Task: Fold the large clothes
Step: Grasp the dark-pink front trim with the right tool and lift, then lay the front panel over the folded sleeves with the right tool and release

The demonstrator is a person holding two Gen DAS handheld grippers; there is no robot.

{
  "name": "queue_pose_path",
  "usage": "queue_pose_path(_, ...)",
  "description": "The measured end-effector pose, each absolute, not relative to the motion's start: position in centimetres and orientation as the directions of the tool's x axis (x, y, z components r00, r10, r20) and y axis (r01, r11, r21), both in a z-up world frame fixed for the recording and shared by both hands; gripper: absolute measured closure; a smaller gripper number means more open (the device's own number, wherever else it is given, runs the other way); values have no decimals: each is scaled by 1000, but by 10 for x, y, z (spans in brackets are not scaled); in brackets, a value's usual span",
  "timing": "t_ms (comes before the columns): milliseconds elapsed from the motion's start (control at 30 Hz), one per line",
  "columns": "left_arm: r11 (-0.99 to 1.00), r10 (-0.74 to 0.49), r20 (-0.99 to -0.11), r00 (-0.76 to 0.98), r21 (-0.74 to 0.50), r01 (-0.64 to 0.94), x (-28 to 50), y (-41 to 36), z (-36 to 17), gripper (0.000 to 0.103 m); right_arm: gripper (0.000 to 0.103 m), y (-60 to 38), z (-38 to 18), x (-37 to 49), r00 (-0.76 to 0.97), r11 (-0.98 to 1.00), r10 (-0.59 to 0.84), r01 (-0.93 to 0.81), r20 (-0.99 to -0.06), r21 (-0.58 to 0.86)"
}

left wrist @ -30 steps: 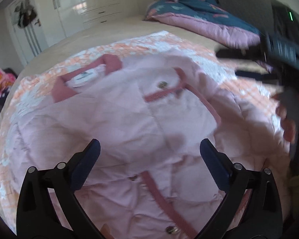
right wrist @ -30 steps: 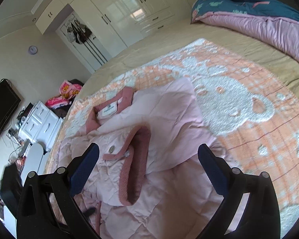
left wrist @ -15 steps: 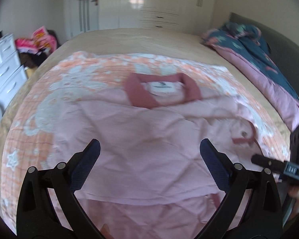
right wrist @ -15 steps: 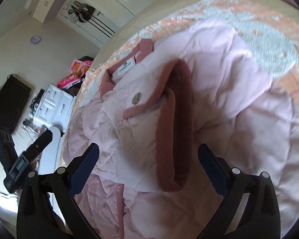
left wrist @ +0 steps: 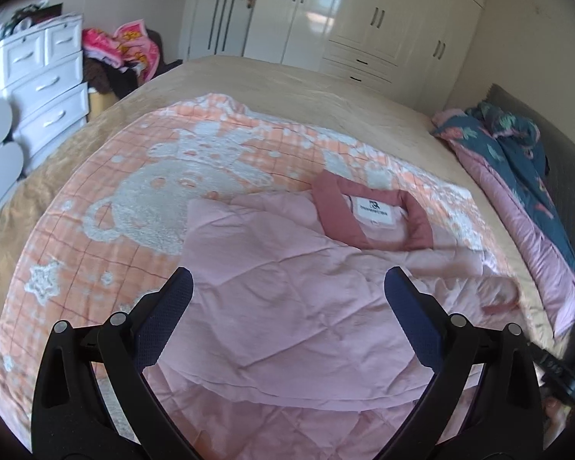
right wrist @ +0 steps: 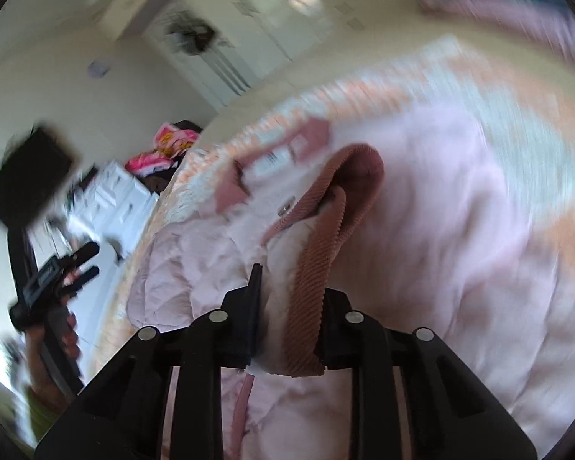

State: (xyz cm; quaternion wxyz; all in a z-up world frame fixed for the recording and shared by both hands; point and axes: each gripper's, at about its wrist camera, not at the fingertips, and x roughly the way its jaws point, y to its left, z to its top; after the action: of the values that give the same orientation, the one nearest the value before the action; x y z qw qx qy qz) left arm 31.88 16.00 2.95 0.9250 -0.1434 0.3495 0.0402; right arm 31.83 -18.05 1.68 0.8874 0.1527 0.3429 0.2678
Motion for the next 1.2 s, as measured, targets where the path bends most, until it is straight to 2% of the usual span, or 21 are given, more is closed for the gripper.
queue_pose_path(100, 953, -33, -659, 751, -247, -175, 320, 162, 28, 9, 82, -182, 47, 316, 672, 811, 583, -452, -456, 371)
queue_pose_path(233, 952, -50, -653, 756, -260, -162, 325, 158, 24, 9, 83, -188, 62, 329, 700, 823, 568, -478, -432, 309)
queue_pose_path(333, 962, -50, -670, 740, -232, -145, 330, 146, 15, 9, 83, -194, 51, 347, 708, 845, 535, -454, -461, 283)
queue_pose_path(600, 973, -69, -719, 692, -201, -112, 344, 125, -8, 9, 83, -198, 10, 369, 671, 875, 485, -363, -561, 321)
queue_pose_path(1000, 982, -104, -751, 652, -180, -50, 349, 100, -26, 9, 83, -204, -11, 370, 625, 878, 477, -309, -619, 365)
queue_pose_path(1133, 982, -106, -757, 645, -182, -51, 350, 99, -30, 9, 75, -204, -12, 369, 612, 889, 456, -284, -646, 358)
queue_pose_path(1200, 983, -101, -761, 641, -176, -54, 351, 99, -32, 9, 66, -205, -7, 366, 633, 899, 437, -278, -639, 339)
